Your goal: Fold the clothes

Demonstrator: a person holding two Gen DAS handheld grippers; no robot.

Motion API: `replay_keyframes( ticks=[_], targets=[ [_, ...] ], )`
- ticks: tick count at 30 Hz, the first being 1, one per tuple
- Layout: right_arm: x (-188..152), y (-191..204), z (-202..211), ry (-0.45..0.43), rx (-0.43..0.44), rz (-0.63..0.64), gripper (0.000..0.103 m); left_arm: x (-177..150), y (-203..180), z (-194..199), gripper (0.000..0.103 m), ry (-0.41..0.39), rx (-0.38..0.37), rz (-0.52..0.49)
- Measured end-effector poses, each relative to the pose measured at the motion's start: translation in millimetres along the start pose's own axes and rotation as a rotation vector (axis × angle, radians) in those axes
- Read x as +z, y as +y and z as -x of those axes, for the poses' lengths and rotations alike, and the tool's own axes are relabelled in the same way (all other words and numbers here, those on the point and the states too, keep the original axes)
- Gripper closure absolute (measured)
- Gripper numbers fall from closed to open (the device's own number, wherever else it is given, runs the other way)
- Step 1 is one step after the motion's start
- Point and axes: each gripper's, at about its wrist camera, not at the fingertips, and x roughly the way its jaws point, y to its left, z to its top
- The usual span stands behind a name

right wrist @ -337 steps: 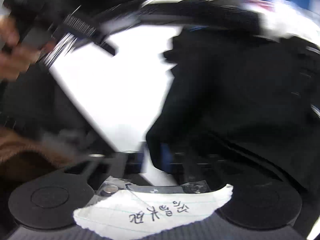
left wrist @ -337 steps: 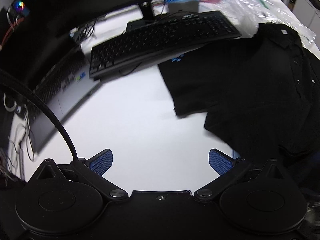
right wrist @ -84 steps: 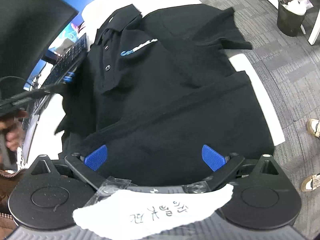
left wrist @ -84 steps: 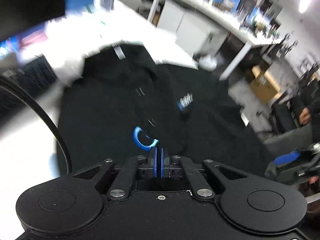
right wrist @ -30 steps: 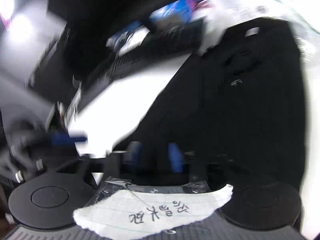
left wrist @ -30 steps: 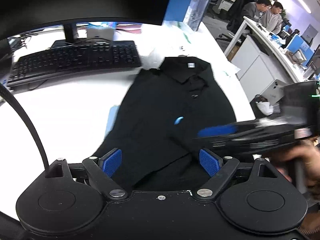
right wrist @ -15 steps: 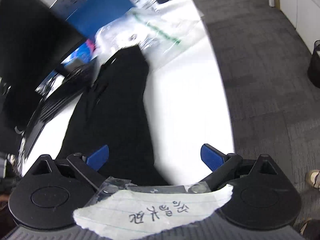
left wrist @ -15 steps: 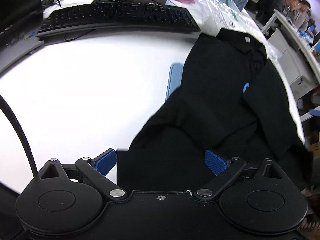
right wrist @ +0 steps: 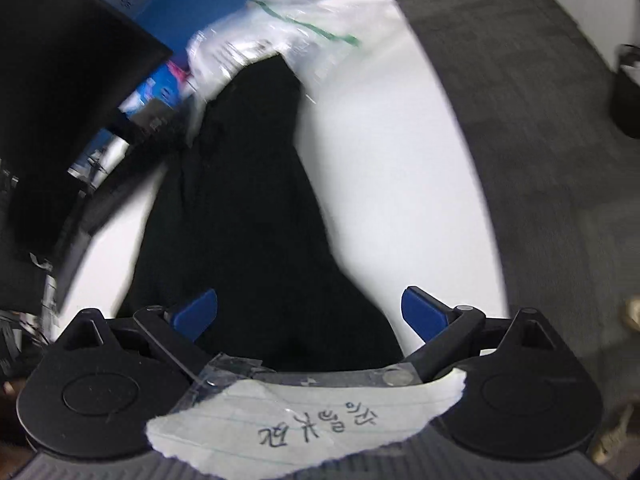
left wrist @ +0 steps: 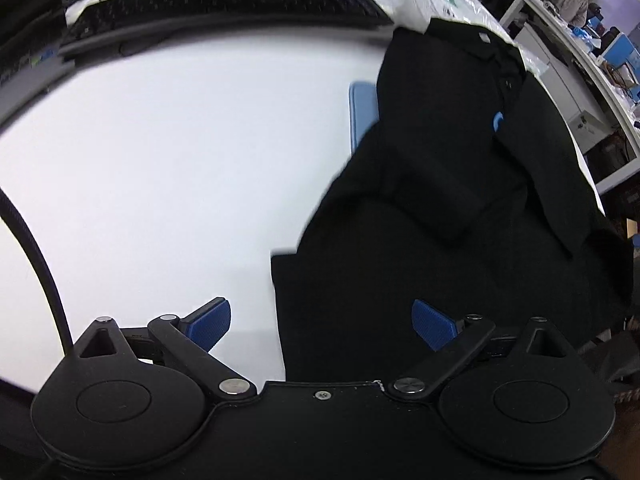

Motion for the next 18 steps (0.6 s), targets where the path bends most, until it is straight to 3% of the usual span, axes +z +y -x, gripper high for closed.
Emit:
replay_keyframes(
  ticks=[8, 11, 15, 18],
  targets=[
    [-111, -47, 43, 0.103, -0.006, -0.109, 0.003, -69, -14, 11, 0.007, -0.011, 0.039, 0.135],
    [-127, -71, 36, 0.109, -0.006, -0.145, 0.003, -95, -13, 5, 0.007, -0.01, 0.036, 0.179],
    [-127, -103, 13, 0.06, 0.061, -0.211, 0.003, -118, -4, -3, 0.007, -0.024, 0.014, 0.24],
    [-119, -107, -2, 0.052, 0.115, -0.165, 0.004, -122, 3, 1, 0.007, -0.05, 0.012, 0.267]
  ],
)
